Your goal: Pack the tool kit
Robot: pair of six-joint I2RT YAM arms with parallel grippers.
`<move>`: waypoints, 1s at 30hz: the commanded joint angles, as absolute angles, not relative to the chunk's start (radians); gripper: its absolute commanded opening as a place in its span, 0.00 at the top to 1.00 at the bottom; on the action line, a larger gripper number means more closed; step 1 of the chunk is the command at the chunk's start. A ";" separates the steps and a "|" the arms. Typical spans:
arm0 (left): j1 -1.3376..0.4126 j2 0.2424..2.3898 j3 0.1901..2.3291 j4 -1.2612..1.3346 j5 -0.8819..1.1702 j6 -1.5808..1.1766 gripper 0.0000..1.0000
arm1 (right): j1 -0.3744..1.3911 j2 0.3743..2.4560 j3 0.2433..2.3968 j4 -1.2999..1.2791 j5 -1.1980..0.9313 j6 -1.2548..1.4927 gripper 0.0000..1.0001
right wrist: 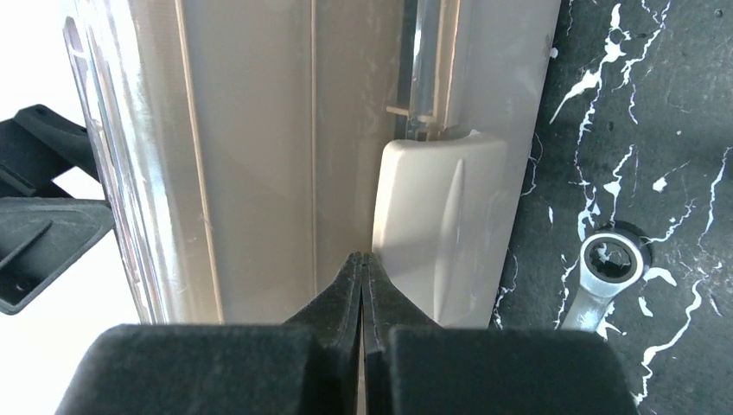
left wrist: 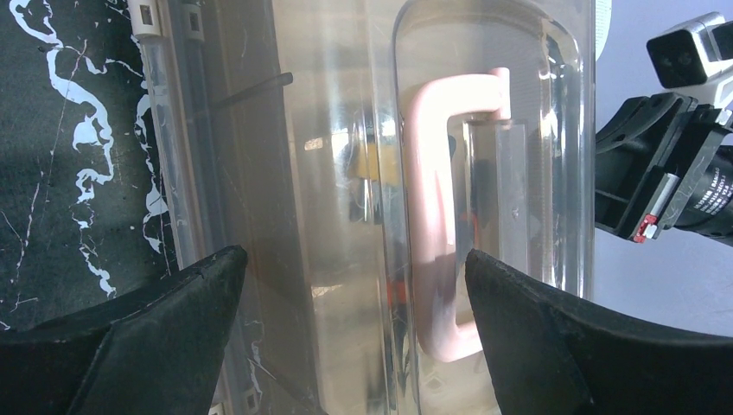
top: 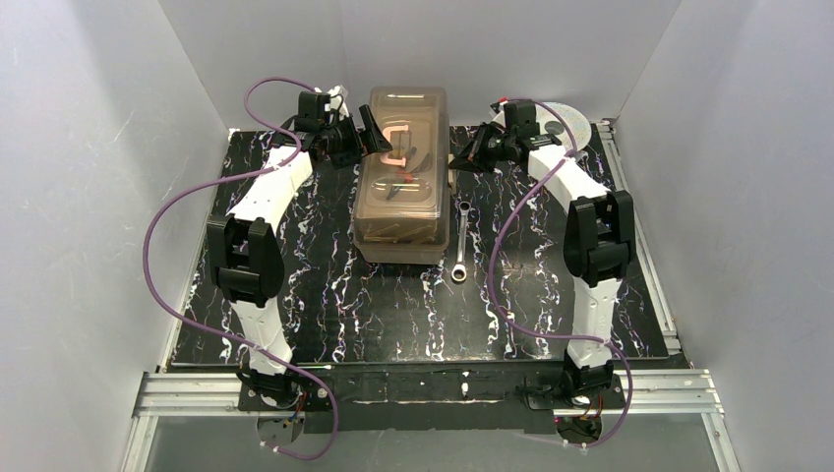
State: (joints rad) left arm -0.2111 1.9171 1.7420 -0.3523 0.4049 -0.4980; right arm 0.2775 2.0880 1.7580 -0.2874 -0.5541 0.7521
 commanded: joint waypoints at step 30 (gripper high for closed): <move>-0.235 1.907 1.692 -0.344 0.516 -0.543 0.06 | 0.350 2.326 2.267 -0.879 0.135 0.558 0.99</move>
State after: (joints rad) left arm -0.2104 1.9171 1.7157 -0.3325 0.4103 -0.5144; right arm 0.2737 2.2562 2.1647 -0.9165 0.2256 0.5426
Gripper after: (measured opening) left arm 0.945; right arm 0.021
